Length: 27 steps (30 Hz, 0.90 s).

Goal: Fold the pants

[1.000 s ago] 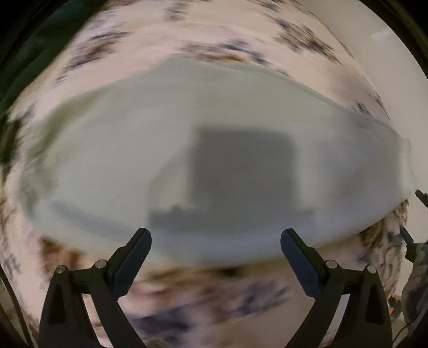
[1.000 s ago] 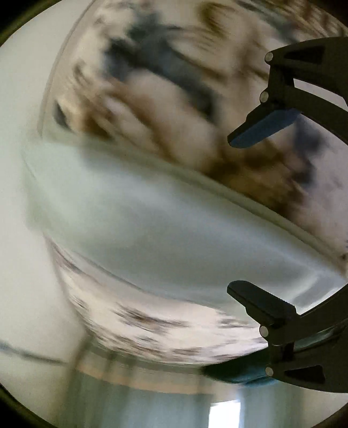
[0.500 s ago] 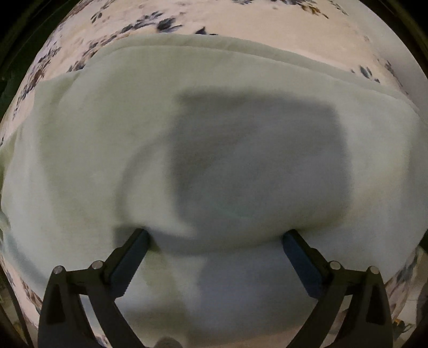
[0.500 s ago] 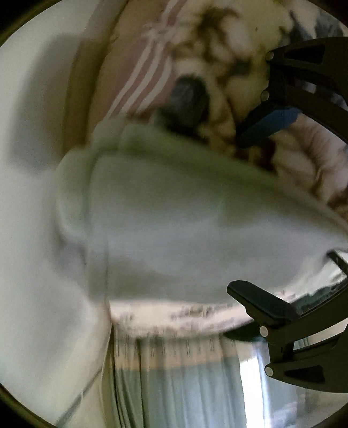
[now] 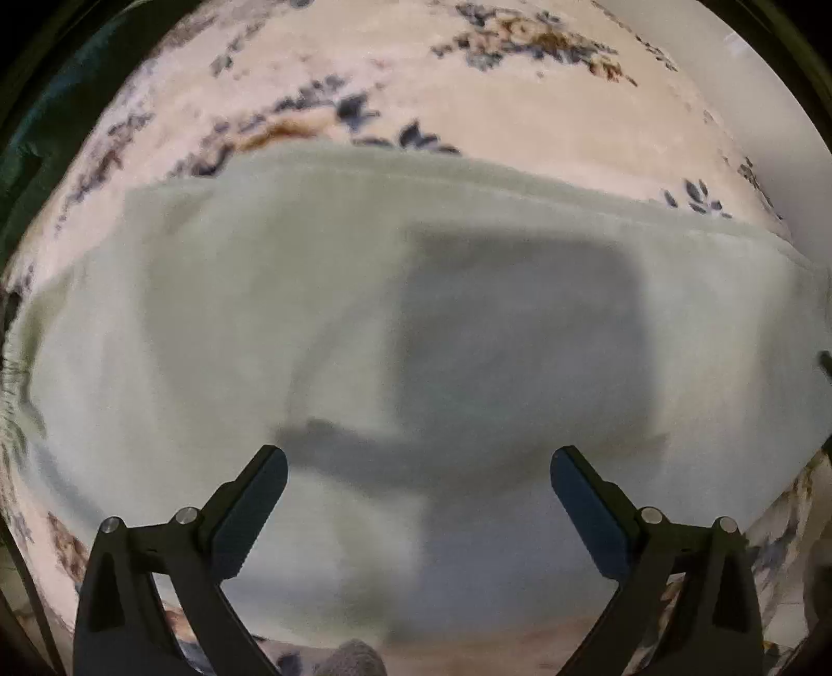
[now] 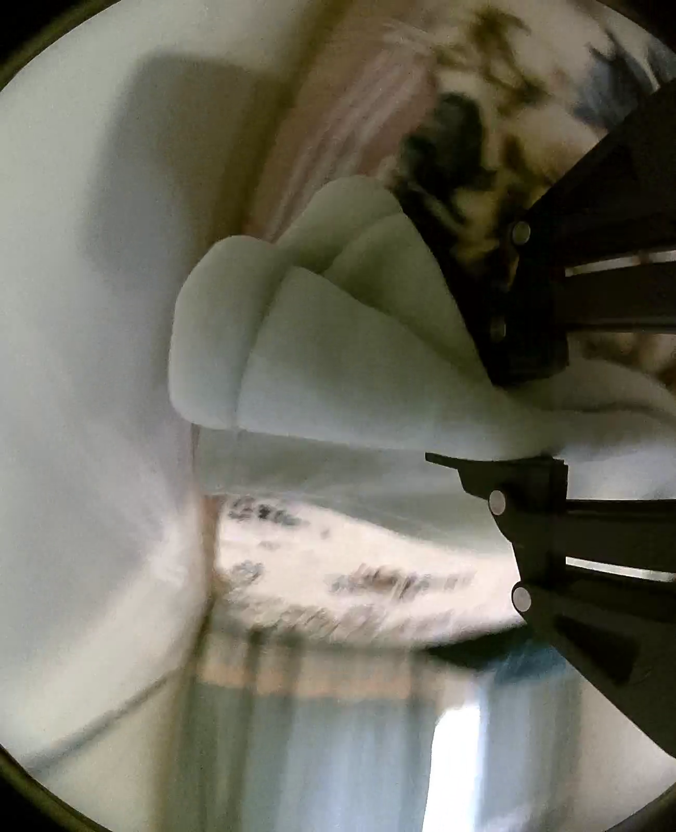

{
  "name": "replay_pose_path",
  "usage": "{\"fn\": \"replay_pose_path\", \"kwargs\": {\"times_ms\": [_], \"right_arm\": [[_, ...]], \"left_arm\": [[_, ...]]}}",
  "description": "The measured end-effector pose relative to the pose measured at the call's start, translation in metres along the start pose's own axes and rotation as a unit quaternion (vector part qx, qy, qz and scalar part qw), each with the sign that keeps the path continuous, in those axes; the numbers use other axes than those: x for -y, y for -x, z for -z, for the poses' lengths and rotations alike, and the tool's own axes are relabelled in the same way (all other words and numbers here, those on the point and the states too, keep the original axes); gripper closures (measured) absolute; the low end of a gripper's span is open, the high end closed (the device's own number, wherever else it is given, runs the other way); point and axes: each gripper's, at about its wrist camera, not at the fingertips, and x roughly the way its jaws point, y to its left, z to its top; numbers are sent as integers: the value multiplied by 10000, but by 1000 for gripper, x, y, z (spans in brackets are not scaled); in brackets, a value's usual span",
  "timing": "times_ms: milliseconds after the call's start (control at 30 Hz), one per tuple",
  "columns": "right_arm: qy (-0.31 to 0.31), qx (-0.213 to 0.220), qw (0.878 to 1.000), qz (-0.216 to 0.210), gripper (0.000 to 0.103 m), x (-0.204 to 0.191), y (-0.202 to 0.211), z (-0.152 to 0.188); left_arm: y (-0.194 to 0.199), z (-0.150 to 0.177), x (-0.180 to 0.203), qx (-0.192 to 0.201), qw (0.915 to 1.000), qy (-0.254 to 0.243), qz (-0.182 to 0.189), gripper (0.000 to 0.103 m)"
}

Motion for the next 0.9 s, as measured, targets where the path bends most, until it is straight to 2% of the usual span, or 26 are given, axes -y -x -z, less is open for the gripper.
{"fn": "replay_pose_path", "kwargs": {"times_ms": [33,67,100,167,200,267,300,400,500,733,900], "right_arm": [[-99,-248,9992,311,68,5,-17,-4],[-343,-466,9976,377,60,12,-30,-4],[-704,-522,9959,235,60,22,-38,-6],[-950,-327,9949,17,61,22,-40,-6],[-966,-250,9950,28,67,20,-39,-5],[-736,-26,9972,112,78,8,-33,-1],[-633,47,9979,149,80,3,-30,2],[-472,365,9981,149,82,-16,-12,8],[-79,604,9981,138,83,-52,7,16],[1059,664,9921,142,84,-139,54,82],[1814,550,9819,2,84,-208,52,141]], "left_arm": [[2,0,1,28,10000,-25,-29,0],[6,0,2,49,10000,-52,-54,0],[10,1,3,81,9999,-68,-43,0],[15,9,3,121,9999,-84,-35,0],[17,10,3,145,9998,-109,-58,0],[22,13,-4,200,9997,-145,-47,0],[24,12,-12,228,9996,-161,-67,0],[37,16,-27,334,9993,-135,-70,0],[47,13,-41,438,9990,-90,-41,0],[76,13,-95,764,9968,72,-232,0],[92,18,-143,914,9946,268,-410,0]]}}
